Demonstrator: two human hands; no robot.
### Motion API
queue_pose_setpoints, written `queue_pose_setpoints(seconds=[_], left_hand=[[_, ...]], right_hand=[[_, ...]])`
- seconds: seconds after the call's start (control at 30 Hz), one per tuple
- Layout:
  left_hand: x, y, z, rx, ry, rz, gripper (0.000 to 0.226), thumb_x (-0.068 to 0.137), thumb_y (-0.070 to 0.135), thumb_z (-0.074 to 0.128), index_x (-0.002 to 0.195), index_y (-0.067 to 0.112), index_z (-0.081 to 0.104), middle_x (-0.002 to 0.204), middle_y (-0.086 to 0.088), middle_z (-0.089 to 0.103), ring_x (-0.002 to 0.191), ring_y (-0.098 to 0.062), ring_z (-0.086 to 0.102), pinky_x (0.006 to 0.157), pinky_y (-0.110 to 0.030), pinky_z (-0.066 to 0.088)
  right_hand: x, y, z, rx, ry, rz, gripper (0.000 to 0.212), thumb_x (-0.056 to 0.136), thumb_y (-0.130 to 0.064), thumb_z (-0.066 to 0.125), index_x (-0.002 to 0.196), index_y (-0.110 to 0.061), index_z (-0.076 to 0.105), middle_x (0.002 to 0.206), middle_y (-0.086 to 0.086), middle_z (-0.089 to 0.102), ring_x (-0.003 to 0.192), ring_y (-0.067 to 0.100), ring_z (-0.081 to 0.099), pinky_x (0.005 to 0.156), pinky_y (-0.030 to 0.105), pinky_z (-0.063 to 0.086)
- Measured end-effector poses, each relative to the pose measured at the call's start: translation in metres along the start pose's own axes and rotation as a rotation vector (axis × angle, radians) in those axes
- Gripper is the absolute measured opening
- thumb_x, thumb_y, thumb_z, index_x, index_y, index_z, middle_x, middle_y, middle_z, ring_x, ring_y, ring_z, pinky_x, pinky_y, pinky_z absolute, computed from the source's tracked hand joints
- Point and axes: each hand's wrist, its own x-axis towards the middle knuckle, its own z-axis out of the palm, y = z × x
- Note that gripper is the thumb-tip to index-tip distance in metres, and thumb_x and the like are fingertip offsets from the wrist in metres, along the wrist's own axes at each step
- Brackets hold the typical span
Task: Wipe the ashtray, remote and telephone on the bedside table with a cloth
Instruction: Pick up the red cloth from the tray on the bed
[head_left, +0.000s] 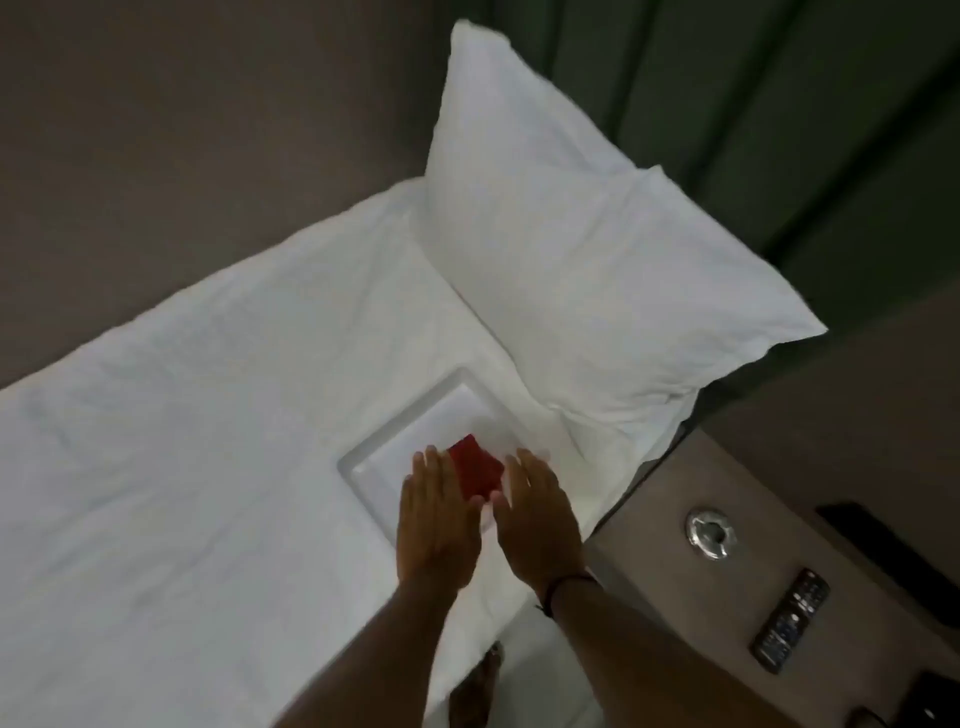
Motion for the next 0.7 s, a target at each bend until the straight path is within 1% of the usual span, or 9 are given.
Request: queue_pose_setpoints(seconds=[0.1,0.23,0.3,0.37,0.43,0.5,0.57,0.63,0.7], left_hand=[[0.043,-0.021,0.024,-0.068,0.024,-0.234,0.072,0.112,0.045,0.049,0.168,0.007,0.025,0.171,-0.015,0.039,0.163,-0.038,0.029,0.133,-0.051,0.029],[0.076,-0.04,0.046,-0.028,-0.068,-0.305,0.07,0.101,0.048,0.067,0.156,0.015,0.04,0.145,-0.011,0.058,0.134,-0.032,0.054,0.111,-0.049,0.048],[0.089,-0.047,0.048,-0.061,-0.157,-0.351,0.061,0.089,0.046,0.078,0.14,0.02,0.055,0.131,-0.007,0.062,0.122,-0.031,0.06,0.103,-0.047,0.053],[0.099,-0.053,0.046,-0.235,-0.183,-0.402,0.035,0.081,0.041,0.081,0.112,0.028,0.073,0.105,0.001,0.073,0.101,-0.026,0.07,0.09,-0.043,0.061],[0.1,-0.054,0.039,-0.409,-0.194,-0.399,0.015,0.075,0.036,0.086,0.086,0.035,0.077,0.084,0.011,0.074,0.082,-0.017,0.073,0.072,-0.032,0.057],[0.096,-0.056,0.031,-0.541,-0.173,-0.363,0.025,0.073,0.016,0.089,0.077,0.036,0.075,0.078,0.012,0.075,0.074,-0.012,0.074,0.066,-0.031,0.056],[0.089,-0.054,0.017,-0.701,-0.181,-0.327,0.035,0.069,-0.002,0.086,0.078,0.031,0.076,0.071,0.003,0.076,0.064,-0.02,0.073,0.062,-0.034,0.059],[0.081,-0.051,-0.003,-0.773,-0.171,-0.226,0.028,0.057,0.012,0.084,0.079,0.026,0.074,0.064,-0.007,0.069,0.055,-0.021,0.064,0.05,-0.028,0.05],[0.074,-0.042,-0.034,-0.839,-0.215,-0.154,0.039,0.046,0.028,0.076,0.085,0.025,0.074,0.065,-0.004,0.067,0.051,-0.013,0.059,0.046,-0.02,0.046]], right_hand=[[0.049,-0.007,0.035,0.112,-0.125,0.062,0.057,0.103,-0.033,0.055,0.154,-0.014,0.039,0.156,0.01,0.048,0.142,0.03,0.046,0.114,0.043,0.047],[0.093,-0.003,0.063,0.044,-0.358,0.16,0.08,0.096,-0.037,0.069,0.159,-0.017,0.024,0.154,0.011,0.043,0.134,0.035,0.048,0.106,0.05,0.049],[0.105,0.003,0.072,0.034,-0.453,0.153,0.089,0.091,-0.034,0.076,0.16,-0.02,0.022,0.149,0.013,0.046,0.132,0.036,0.048,0.104,0.051,0.048],[0.114,0.01,0.081,0.074,-0.489,0.168,0.092,0.087,-0.031,0.079,0.159,-0.021,0.024,0.146,0.014,0.049,0.133,0.037,0.047,0.106,0.051,0.046],[0.119,0.015,0.082,0.112,-0.531,0.164,0.088,0.083,-0.03,0.081,0.155,-0.02,0.032,0.143,0.014,0.055,0.133,0.038,0.048,0.108,0.051,0.045],[0.126,0.02,0.072,0.185,-0.536,0.12,0.073,0.077,-0.031,0.086,0.141,-0.018,0.053,0.133,0.011,0.065,0.127,0.037,0.055,0.105,0.051,0.048],[0.125,0.023,0.05,0.285,-0.479,0.043,0.055,0.067,-0.035,0.093,0.112,-0.014,0.071,0.113,0.01,0.072,0.111,0.035,0.063,0.097,0.047,0.052],[0.115,0.027,0.024,0.409,-0.372,-0.078,0.047,0.054,-0.033,0.1,0.086,-0.009,0.075,0.096,0.012,0.071,0.093,0.032,0.065,0.089,0.04,0.051],[0.092,0.034,-0.003,0.61,-0.362,-0.099,0.046,0.052,-0.021,0.103,0.082,-0.006,0.072,0.088,0.008,0.07,0.081,0.022,0.064,0.078,0.033,0.049]])
